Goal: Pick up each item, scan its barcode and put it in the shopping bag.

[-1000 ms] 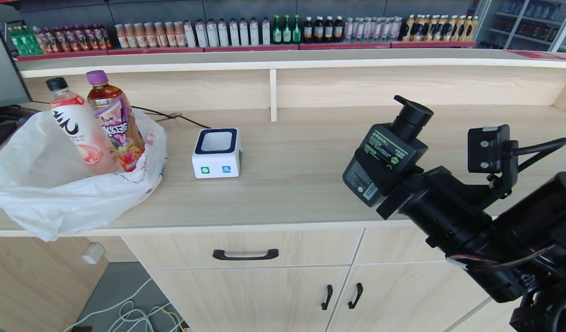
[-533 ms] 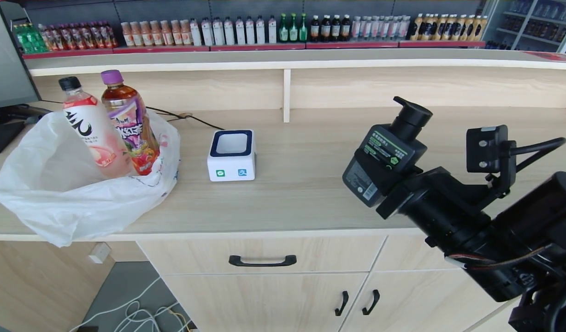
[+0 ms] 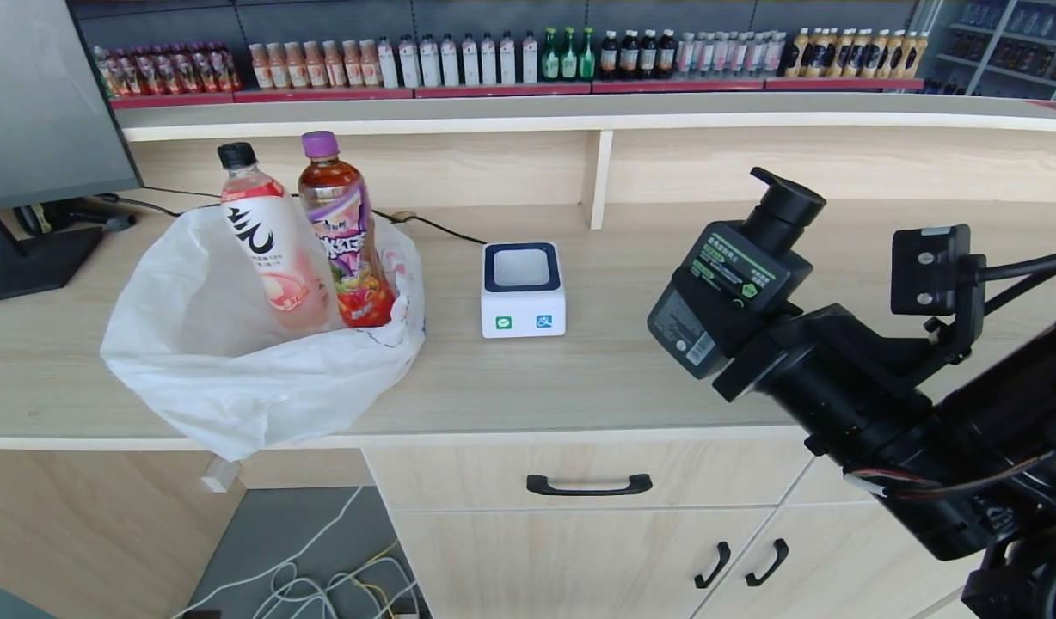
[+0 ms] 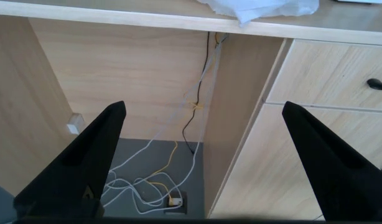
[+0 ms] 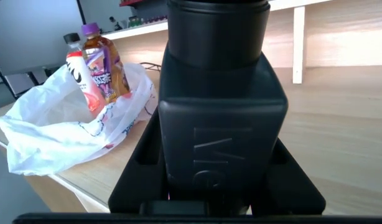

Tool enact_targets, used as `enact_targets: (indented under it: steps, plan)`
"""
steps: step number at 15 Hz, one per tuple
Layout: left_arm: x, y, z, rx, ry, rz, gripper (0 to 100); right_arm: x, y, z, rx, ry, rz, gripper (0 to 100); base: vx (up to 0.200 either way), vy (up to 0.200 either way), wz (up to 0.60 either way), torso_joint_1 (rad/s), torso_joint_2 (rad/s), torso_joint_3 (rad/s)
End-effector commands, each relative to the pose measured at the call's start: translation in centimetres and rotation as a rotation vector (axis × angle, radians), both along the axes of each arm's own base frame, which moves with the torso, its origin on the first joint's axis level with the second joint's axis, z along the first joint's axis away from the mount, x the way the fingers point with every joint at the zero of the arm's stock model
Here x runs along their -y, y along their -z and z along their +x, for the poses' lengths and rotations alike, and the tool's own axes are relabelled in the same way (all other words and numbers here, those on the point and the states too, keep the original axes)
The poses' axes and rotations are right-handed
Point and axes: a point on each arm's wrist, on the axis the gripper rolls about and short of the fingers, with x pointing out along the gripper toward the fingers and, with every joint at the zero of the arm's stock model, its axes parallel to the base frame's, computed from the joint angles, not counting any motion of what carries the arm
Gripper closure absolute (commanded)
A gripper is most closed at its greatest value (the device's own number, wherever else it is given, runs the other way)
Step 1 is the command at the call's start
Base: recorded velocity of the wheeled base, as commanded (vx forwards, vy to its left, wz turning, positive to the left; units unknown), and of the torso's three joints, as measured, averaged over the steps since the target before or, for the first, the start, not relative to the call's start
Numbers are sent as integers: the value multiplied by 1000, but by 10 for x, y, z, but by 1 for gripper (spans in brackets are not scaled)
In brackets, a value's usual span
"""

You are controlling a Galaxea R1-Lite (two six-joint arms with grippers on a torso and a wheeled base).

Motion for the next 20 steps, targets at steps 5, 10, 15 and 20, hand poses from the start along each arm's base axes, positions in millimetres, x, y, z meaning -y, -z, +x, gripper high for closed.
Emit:
enact_targets:
  steps: [5,10,15,20]
  plan:
    - [0,0,0,0,0,1,0,9,-9,1,51,52,-18,100,0,200,0,1,3,2]
    - [0,0,0,0,0,2,0,3,-21,8,135,3,-39,100,0,40,0,0,1,1]
    - [0,0,0,0,1,2,0,-25,-32,47,225,-12,-45,100,0,0,0,0,0,0]
    - [0,0,0,0,0,2,0,-44,-21,82,318,-69,-139,100,0,0,0,0,0,0]
